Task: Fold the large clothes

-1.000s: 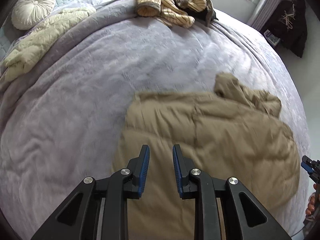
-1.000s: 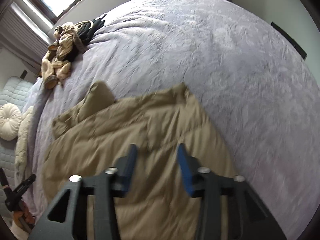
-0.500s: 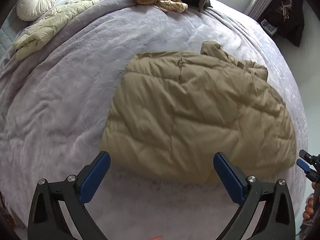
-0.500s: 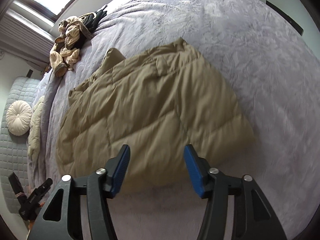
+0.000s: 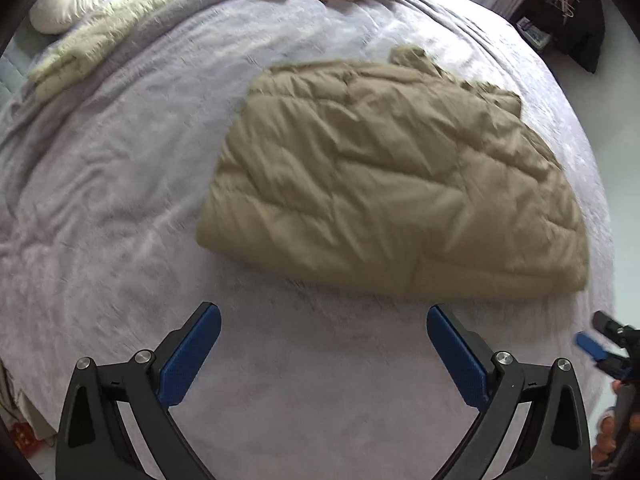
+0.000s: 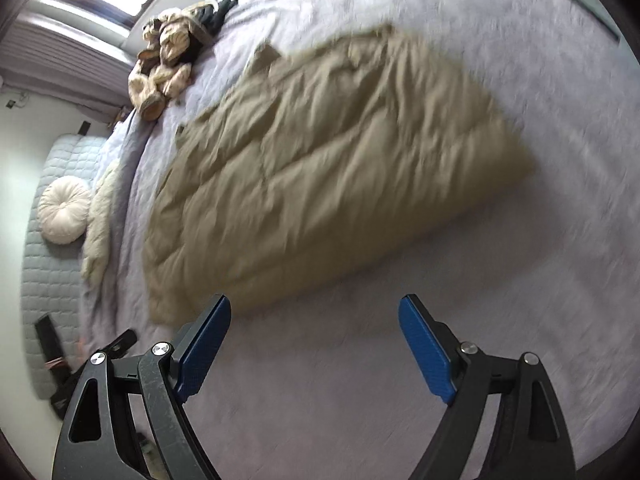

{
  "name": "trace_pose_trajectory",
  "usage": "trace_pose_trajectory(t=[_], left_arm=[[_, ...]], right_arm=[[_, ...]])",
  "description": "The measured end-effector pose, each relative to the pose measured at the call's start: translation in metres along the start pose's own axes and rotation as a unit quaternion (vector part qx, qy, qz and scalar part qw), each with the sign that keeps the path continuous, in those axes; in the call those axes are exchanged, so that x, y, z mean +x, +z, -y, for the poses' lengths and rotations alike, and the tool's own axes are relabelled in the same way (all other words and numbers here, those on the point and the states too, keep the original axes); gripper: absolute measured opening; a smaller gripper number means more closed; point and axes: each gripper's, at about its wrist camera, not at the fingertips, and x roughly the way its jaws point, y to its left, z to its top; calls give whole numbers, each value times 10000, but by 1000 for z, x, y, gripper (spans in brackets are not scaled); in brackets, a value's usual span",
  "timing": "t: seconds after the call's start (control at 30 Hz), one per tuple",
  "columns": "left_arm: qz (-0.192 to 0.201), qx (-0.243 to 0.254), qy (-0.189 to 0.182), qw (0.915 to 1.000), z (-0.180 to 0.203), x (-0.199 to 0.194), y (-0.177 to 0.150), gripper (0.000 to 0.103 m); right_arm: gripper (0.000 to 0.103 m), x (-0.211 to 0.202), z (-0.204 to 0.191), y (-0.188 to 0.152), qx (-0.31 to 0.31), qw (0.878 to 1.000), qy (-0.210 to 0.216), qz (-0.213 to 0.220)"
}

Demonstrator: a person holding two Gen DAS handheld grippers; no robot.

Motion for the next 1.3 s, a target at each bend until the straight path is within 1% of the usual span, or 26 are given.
trace_pose_trajectory(t=[0.07, 0.13, 0.37, 0.5, 0.77, 0.83, 0.93, 1.03, 1.1, 1.13, 1.2, 1.3], left_arm=[[-112, -72, -91, 9999, 1, 3, -8, 103], [-202, -131, -78, 9997, 1, 6, -14, 103], [-412, -155, -139, 9989, 1, 17, -27, 103], [-500, -201, -184, 9984, -1, 26, -29, 103], [-572, -307, -203, 9977, -6, 36, -27, 103], [-565, -365, -295, 9973, -8, 38, -24, 103], [-594, -620, -525, 9949, -15, 43, -21, 103], [-688, -912, -541, 9920, -25, 54, -19, 103], [-630, -1064, -699, 9899, -32, 59, -16, 103], [-579, -1157, -836, 9881, -36, 60, -14, 103], [-413, -1423, -1283, 9806, -46, 65, -10, 103], [-234, -1781, -1803, 9671, -59, 80, -3, 103]], right_arm=[[88, 6, 4, -10, 173, 9993, 147, -293], [88, 9, 11, -19, 369, 9984, 188, -387], [88, 20, 38, -46, 1233, 9901, 351, -564], [88, 26, 51, -52, 1493, 9863, 336, -607], [88, 36, 68, -50, 1916, 9778, 537, -655], [88, 36, 68, -46, 1944, 9773, 566, -621], [88, 37, 69, -40, 2015, 9756, 695, -528], [88, 38, 71, -31, 2131, 9720, 893, -426], [88, 40, 72, -25, 2154, 9709, 963, -415], [88, 41, 72, -22, 2145, 9711, 962, -415], [88, 44, 72, -16, 2119, 9712, 1018, -390], [88, 49, 72, -3, 2088, 9696, 1252, -247]])
